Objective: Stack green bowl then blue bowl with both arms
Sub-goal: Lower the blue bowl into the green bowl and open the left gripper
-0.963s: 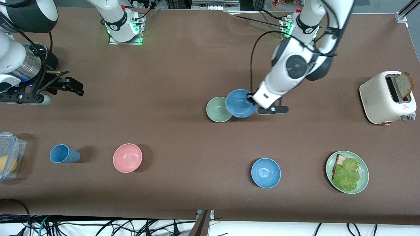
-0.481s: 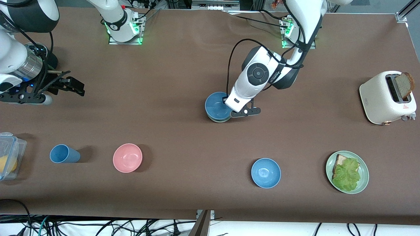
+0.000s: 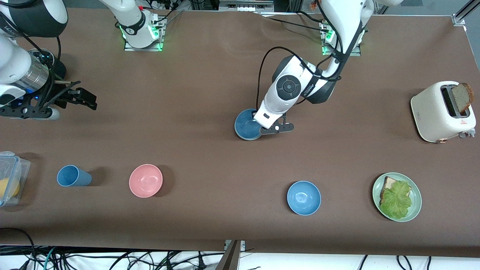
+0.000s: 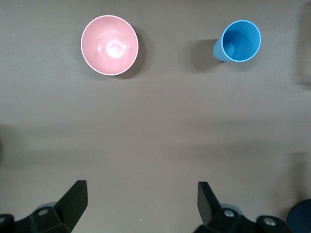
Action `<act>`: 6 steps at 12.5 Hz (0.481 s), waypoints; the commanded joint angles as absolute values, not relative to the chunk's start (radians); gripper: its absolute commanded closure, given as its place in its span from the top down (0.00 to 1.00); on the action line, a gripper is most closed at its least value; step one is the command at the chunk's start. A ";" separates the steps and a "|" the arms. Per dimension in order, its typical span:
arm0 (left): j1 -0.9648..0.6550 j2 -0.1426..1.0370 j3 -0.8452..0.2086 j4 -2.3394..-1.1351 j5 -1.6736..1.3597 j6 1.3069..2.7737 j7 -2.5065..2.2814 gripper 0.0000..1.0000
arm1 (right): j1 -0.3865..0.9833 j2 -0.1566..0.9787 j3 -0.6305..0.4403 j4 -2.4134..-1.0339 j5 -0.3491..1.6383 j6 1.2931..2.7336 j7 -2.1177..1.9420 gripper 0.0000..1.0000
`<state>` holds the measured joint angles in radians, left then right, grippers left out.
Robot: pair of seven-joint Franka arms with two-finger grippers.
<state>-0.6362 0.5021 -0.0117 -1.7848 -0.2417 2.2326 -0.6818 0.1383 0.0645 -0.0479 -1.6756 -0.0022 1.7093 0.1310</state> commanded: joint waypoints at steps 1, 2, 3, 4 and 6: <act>-0.638 0.502 0.014 -1.732 -0.256 2.206 -0.693 0.66 | 0.143 0.046 -0.044 -1.690 -0.014 1.713 0.132 1.00; -0.637 0.493 0.032 -1.715 -0.258 2.182 -0.692 0.76 | 0.143 0.046 -0.044 -1.690 -0.014 1.715 0.132 1.00; -0.631 0.479 0.043 -1.688 -0.250 2.145 -0.683 0.80 | 0.143 0.046 -0.044 -1.690 -0.014 1.715 0.132 1.00; -0.599 0.468 0.052 -1.649 -0.245 2.084 -0.669 0.91 | 0.143 0.048 -0.046 -1.690 -0.014 1.715 0.132 1.00; -0.528 0.440 0.052 -1.591 -0.245 1.999 -0.556 0.99 | 0.150 0.048 -0.046 -1.690 -0.014 1.715 0.132 1.00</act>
<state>-0.5903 0.4742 0.0547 -1.6405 -0.2415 2.0869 -0.6511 0.1401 0.0646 -0.0476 -1.6757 -0.0023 1.7094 0.1310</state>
